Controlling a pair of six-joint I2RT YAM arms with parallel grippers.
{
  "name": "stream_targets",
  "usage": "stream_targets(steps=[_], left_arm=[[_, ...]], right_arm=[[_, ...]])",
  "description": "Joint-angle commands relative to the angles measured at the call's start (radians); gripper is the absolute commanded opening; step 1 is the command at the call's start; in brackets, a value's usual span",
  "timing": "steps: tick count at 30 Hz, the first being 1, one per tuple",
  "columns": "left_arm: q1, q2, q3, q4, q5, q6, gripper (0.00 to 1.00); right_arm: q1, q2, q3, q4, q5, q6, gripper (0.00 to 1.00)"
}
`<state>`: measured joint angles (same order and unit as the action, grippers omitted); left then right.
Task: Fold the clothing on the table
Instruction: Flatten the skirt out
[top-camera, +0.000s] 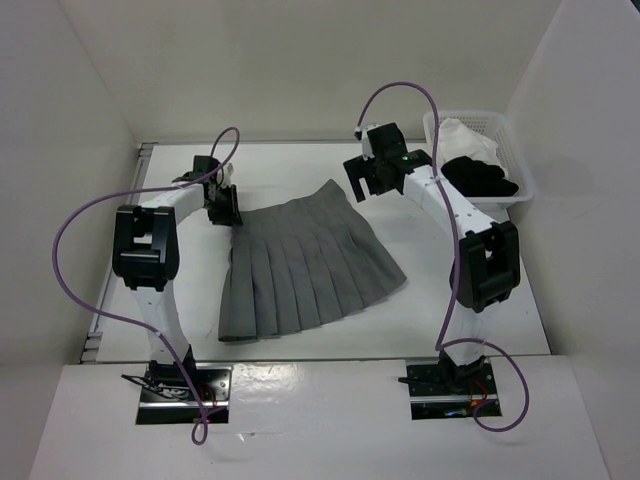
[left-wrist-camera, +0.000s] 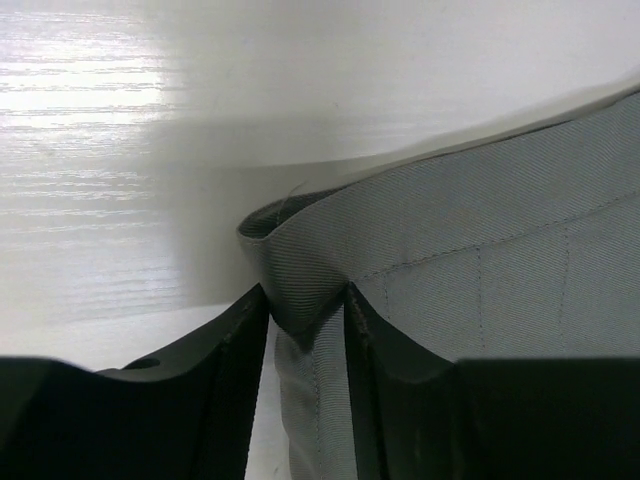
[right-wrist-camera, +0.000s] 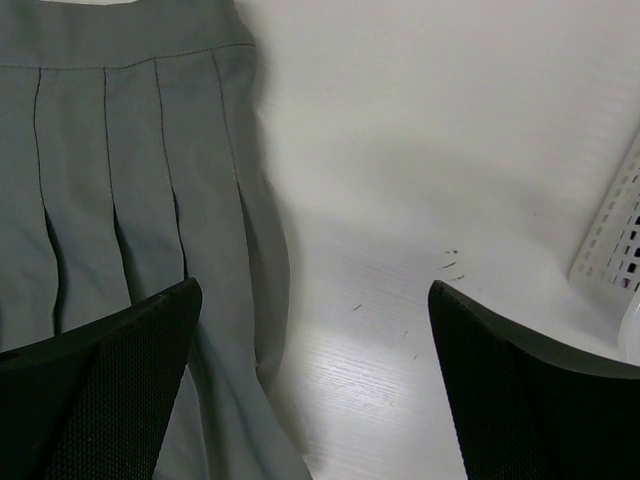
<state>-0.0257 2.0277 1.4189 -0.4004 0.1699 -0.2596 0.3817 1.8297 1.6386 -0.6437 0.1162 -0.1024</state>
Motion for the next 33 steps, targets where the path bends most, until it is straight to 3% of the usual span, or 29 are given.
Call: stream_targets(steps=[1,8,11,18,26,33], left_arm=[[0.015,0.032,0.028,0.006,0.033,0.019,0.4],[0.059,0.023,0.046,-0.003,0.062,0.065,0.1],[0.059,0.011,0.057,-0.015,0.098,0.114,0.05],[0.059,0.031,0.097,-0.071,0.224,0.233,0.04],[0.059,0.04,0.106,-0.123,0.237,0.301,0.04],[0.069,0.01,0.087,-0.163,0.237,0.341,0.04]], right_arm=[[-0.001,0.005,0.052,0.009,0.005,-0.008,0.98],[-0.001,0.043,0.061,0.018,-0.056,-0.008,0.98],[-0.001,0.078,0.092,0.027,-0.123,0.001,0.98],[-0.107,0.288,0.302,-0.013,-0.452,0.01,0.96],[-0.167,0.509,0.513,-0.053,-0.627,-0.008,0.9],[-0.167,0.614,0.582,-0.08,-0.743,-0.019,0.87]])
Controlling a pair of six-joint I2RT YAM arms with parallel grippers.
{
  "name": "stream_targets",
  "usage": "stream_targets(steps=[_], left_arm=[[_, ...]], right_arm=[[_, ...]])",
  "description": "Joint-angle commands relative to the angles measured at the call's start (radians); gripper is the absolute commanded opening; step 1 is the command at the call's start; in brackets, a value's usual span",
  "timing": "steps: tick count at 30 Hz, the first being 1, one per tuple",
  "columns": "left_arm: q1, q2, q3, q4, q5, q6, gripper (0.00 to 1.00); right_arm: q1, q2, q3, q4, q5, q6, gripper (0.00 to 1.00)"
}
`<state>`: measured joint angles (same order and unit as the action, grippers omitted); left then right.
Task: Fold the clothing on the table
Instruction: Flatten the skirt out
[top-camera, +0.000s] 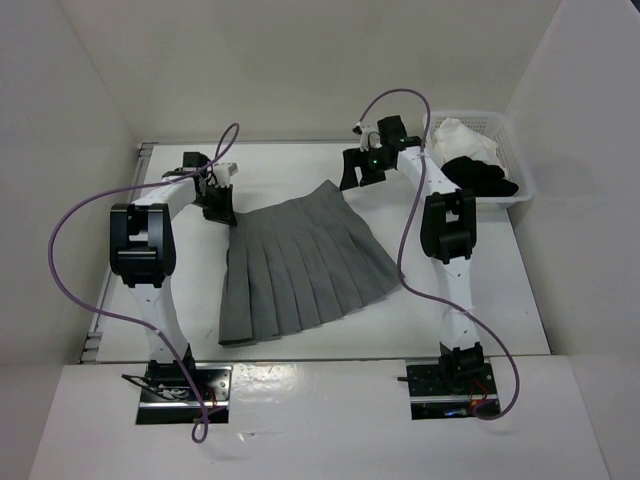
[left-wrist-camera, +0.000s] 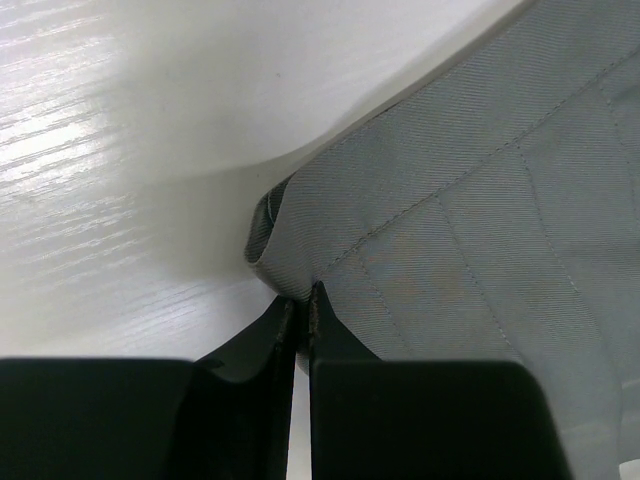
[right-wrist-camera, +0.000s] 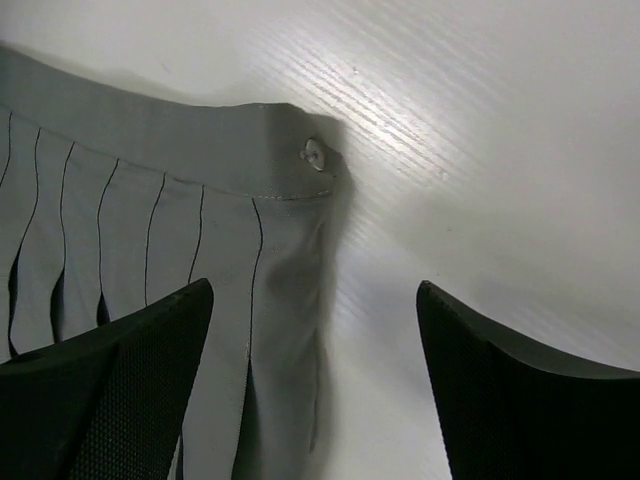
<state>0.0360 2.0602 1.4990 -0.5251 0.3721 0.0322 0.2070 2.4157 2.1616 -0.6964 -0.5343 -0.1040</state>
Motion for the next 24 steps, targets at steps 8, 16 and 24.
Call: stream_targets(steps=[8,16,24], left_arm=[[0.016,-0.032,-0.002,-0.047,0.025,0.049,0.02],[0.016,-0.032,-0.022,-0.047,0.025,0.058,0.02],[0.016,-0.023,-0.022,-0.047,0.007,0.067,0.02]], right_arm=[[0.008,0.128,0.136,-0.055,-0.156,-0.036,0.83],[0.017,0.255,0.293,-0.115,-0.184,-0.045,0.79],[0.066,0.324,0.376,-0.156,-0.205,-0.045,0.69]])
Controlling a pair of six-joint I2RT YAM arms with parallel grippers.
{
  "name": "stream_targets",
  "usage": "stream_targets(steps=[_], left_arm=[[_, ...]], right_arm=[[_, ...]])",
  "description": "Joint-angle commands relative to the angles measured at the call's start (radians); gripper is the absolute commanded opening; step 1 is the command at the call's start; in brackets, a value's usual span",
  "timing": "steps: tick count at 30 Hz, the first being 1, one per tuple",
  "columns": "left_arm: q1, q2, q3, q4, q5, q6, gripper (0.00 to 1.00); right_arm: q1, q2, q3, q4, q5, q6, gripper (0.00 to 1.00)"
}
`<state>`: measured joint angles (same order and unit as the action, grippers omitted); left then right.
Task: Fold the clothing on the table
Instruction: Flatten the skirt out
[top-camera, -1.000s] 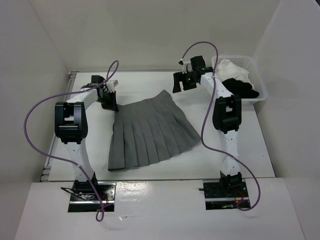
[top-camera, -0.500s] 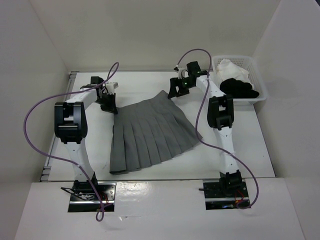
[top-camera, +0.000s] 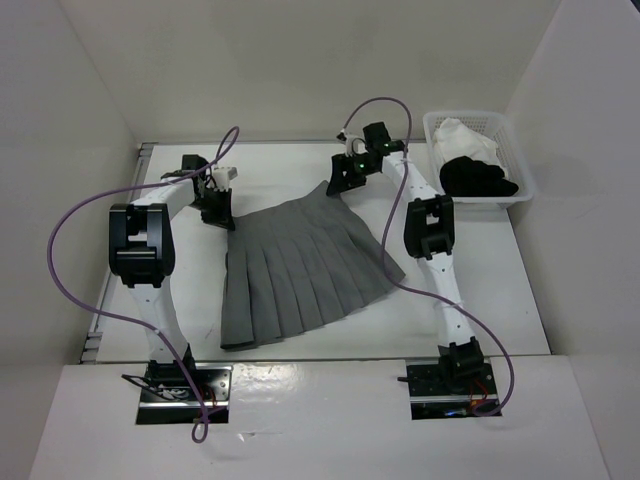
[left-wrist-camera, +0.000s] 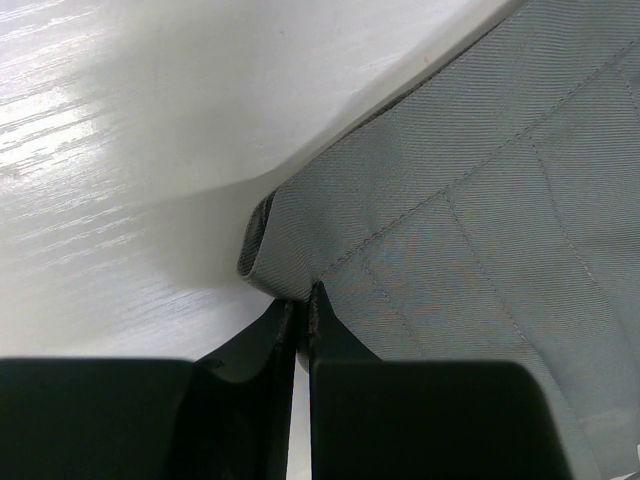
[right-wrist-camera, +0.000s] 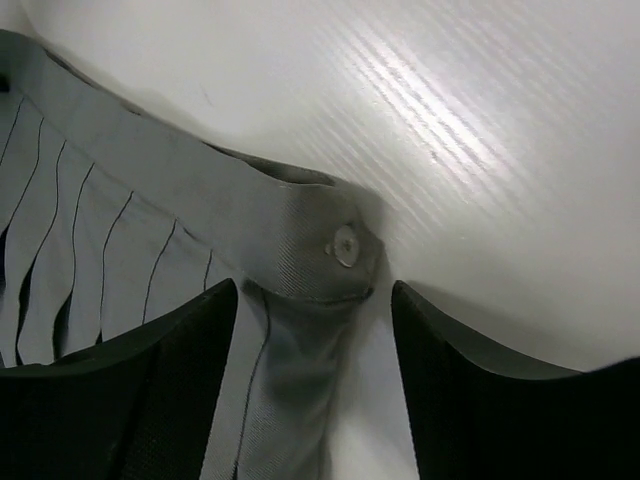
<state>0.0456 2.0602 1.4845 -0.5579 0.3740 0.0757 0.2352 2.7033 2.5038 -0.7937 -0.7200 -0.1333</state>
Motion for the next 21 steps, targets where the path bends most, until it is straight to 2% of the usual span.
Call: stream_targets(steps=[1,6,7,9,10,14,21], left_arm=[[0.007,-0.023,-0.007,-0.014,0.005,0.024,0.02],[0.007,-0.023,-0.027,-0.004,0.005,0.033,0.02],[0.007,-0.023,-0.027,-0.004,0.005,0.033,0.02],[0.007,-0.023,-0.027,0.006,0.005,0.033,0.01],[0.007,-0.032,-0.027,0.006,0.005,0.033,0.01],[0.007,-0.086,0.032,-0.003,-0.029,0.033,0.0],[-0.013,-0.264,0.27,-0.054,-0.037,0.001,0.0]], right_arm=[[0.047,0.047,0.033,-0.059,-0.019,-0.015,0.67],[0.056,0.047,-0.002,-0.059,-0.029,-0.025,0.43],[0.056,0.047,-0.011,-0.059,-0.019,-0.025,0.26],[0.056,0.013,-0.058,-0.038,-0.01,-0.016,0.03],[0.065,0.0,-0.074,-0.038,-0.001,-0.015,0.0],[0.065,-0.12,-0.161,-0.018,0.051,-0.015,0.0],[0.065,-0.514,-0.215,0.004,0.146,-0.006,0.0]])
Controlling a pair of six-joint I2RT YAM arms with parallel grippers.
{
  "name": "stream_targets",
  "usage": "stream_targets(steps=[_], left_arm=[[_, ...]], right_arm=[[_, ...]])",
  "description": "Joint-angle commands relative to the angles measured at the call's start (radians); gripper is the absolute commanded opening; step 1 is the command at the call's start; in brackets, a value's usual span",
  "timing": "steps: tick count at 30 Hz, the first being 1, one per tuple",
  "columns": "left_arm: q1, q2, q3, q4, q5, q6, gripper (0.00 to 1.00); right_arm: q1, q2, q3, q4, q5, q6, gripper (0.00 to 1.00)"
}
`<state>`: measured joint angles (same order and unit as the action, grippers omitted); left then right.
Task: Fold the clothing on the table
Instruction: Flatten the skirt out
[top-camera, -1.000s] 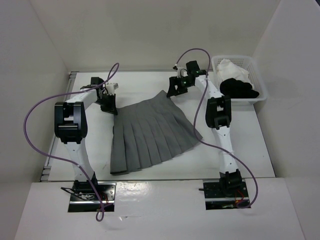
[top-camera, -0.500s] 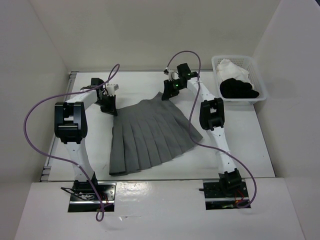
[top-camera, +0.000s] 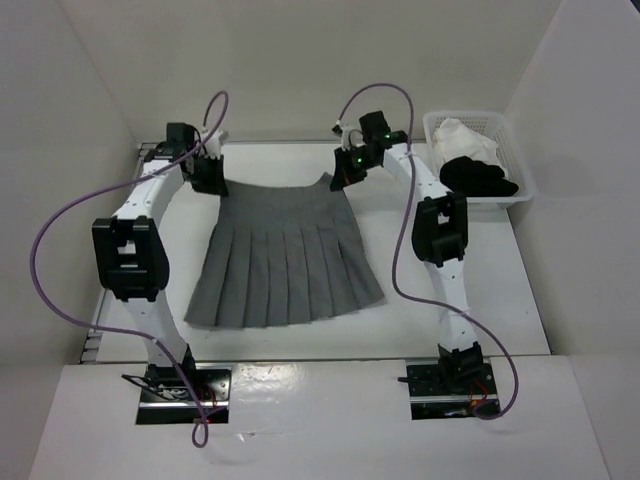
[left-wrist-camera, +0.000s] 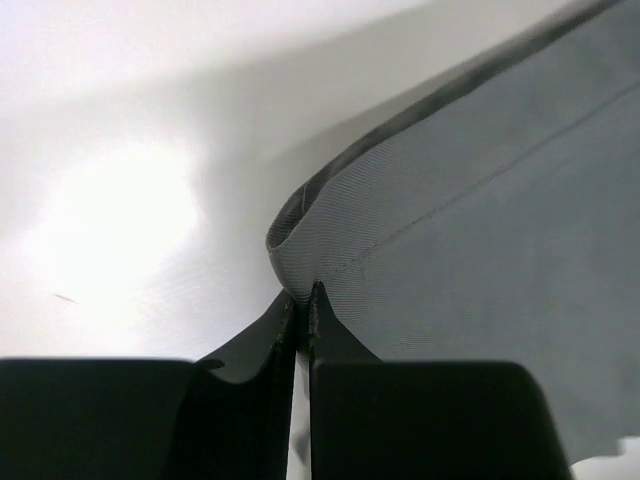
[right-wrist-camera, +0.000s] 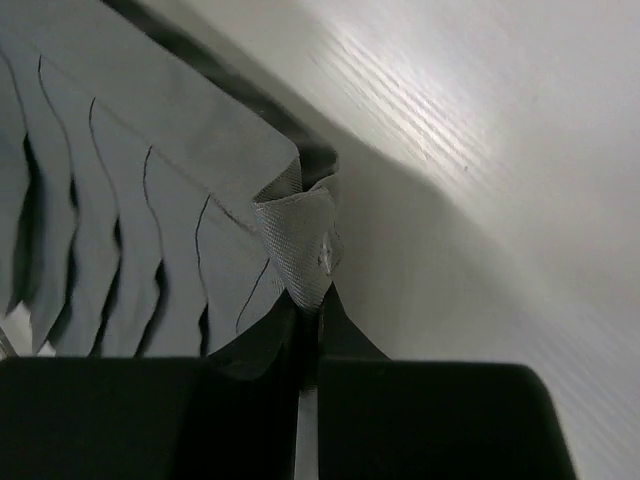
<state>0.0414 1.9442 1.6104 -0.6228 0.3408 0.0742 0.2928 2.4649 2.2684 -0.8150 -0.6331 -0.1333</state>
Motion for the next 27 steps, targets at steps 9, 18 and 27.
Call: stream_targets(steps=[9,18,27], left_arm=[[-0.092,-0.448,0.209,-0.06,0.05,0.013,0.0],[-0.092,-0.754,0.12,-0.141,0.064,0.041,0.0],[-0.092,-1.079,0.008,-0.307,0.145,0.116,0.0]], right_arm=[[0.017,-0.656,-0.228,0.073,0.122,-0.038,0.0],[0.017,-1.059,-0.518,0.048,0.026,-0.167,0.0],[-0.113,-1.363,-0.684,-0.061,-0.367,-0.262,0.0]])
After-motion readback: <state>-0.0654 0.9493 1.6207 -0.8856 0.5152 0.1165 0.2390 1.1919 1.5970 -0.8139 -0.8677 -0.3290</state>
